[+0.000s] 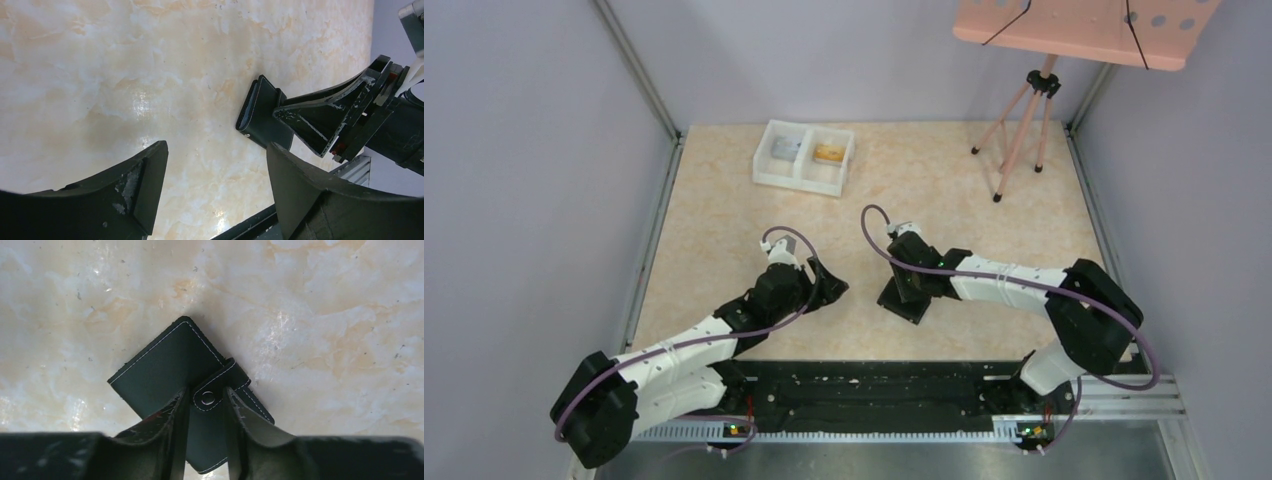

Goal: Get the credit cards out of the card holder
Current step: Open the card holder at the center of the board, then remove the credit card from the card holder.

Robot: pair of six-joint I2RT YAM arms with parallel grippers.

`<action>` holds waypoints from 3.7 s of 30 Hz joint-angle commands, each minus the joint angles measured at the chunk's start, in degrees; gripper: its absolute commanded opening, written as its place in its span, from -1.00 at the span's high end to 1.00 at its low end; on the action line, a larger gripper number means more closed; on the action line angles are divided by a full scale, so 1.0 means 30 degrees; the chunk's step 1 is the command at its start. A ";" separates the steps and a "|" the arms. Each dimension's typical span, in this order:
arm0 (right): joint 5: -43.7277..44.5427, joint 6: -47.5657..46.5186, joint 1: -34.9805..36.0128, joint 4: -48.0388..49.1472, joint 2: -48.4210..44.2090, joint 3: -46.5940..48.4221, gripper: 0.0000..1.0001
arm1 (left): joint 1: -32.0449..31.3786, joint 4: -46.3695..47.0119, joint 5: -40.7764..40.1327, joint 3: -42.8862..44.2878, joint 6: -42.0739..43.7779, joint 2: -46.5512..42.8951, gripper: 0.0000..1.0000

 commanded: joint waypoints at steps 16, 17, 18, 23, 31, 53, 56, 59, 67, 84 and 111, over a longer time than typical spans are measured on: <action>-0.1968 0.5248 0.0332 0.3109 -0.1545 -0.1309 1.00 | -0.0042 0.1956 0.1567 -0.0327 0.0125 0.0947 -0.51; -0.2219 0.5730 0.0335 0.3460 -0.1773 -0.1494 1.00 | -0.0042 0.1972 0.1609 -0.0314 0.0122 0.1010 -0.50; -0.2434 0.6138 0.0331 0.3746 -0.2024 -0.1663 1.00 | -0.0042 0.1966 0.1611 -0.0298 0.0122 0.1014 -0.50; -0.2811 0.7937 0.0344 0.4709 -0.3771 -0.2498 1.00 | -0.0042 0.1917 0.1649 -0.0204 0.0176 0.1364 -0.50; -0.3730 0.9357 0.0264 0.6349 -0.6827 -0.4116 1.00 | -0.0042 0.2587 0.3577 0.0448 0.0569 0.3050 -0.50; -0.5777 1.1267 0.0272 0.9642 -0.8731 -0.6059 1.00 | -0.0107 0.3113 0.3329 0.0470 -0.0321 0.1846 -0.55; -0.5793 1.1289 0.0272 0.9671 -0.8629 -0.5998 1.00 | -0.0129 0.3378 0.3337 0.0366 -0.0322 0.2175 -0.55; -0.5586 1.1275 0.0272 0.9590 -0.8647 -0.6049 1.00 | -0.0130 0.3695 0.3531 0.0305 -0.0351 0.2645 -0.54; -0.4034 1.0884 0.0229 0.7954 -0.8918 -0.6366 1.00 | -0.0112 0.3108 0.3318 0.0466 -0.0121 0.3127 -0.48; -0.2406 0.9648 -0.2423 0.5061 -0.8890 -0.8813 1.00 | -0.0129 0.0715 0.2262 0.0364 0.0264 0.2280 -0.30; -0.0809 0.9332 0.2774 0.2128 -0.5644 -0.0453 -0.04 | -0.0100 -1.0524 -1.0164 0.3623 0.3636 -0.8292 -0.45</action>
